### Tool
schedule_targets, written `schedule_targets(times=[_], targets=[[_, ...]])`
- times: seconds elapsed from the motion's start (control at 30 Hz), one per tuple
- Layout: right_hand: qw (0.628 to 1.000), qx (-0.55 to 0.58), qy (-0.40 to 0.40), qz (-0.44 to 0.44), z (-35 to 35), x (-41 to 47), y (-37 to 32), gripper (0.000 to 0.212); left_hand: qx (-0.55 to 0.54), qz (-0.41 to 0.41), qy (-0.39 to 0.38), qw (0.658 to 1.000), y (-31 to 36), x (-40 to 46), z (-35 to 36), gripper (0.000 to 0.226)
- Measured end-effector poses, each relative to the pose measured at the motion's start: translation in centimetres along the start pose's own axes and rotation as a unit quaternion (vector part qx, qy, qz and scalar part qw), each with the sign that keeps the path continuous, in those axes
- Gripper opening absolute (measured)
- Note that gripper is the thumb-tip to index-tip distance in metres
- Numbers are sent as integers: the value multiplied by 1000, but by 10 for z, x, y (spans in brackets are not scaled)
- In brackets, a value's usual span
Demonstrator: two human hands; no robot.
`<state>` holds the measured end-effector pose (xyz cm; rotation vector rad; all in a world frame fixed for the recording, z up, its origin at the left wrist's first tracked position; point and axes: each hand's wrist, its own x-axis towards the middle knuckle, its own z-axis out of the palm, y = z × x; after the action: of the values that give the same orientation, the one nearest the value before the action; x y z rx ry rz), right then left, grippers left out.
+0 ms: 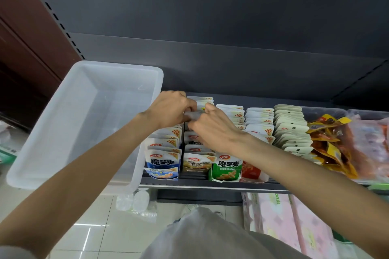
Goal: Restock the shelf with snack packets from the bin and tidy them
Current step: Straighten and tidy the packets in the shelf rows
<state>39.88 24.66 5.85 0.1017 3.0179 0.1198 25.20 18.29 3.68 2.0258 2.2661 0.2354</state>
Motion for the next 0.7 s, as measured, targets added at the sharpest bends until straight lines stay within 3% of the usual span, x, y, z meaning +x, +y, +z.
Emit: schedule_targets(times=[0.17, 0.2, 0.27, 0.4, 0.57, 0.7], targets=[[998, -27, 53, -11, 3, -5, -1, 16, -13, 8, 1, 1000, -2, -2, 0, 23], [999, 0, 38, -3, 6, -6, 1, 14, -19, 11, 1, 1000, -3, -3, 1, 24], [995, 97, 22, 28, 1, -15, 10, 33, -49, 20, 10, 999, -4, -6, 1, 25], [968, 236, 58, 62, -15, -49, 23, 47, -107, 40, 48, 992, -8, -9, -2, 26], [996, 66, -5, 59, 10, -56, 5, 67, -116, 73, 9, 991, 1, -12, -9, 16], [994, -4, 51, 92, 21, -41, -3, 61, -14, 73, -45, 996, 12, -15, -10, 36]])
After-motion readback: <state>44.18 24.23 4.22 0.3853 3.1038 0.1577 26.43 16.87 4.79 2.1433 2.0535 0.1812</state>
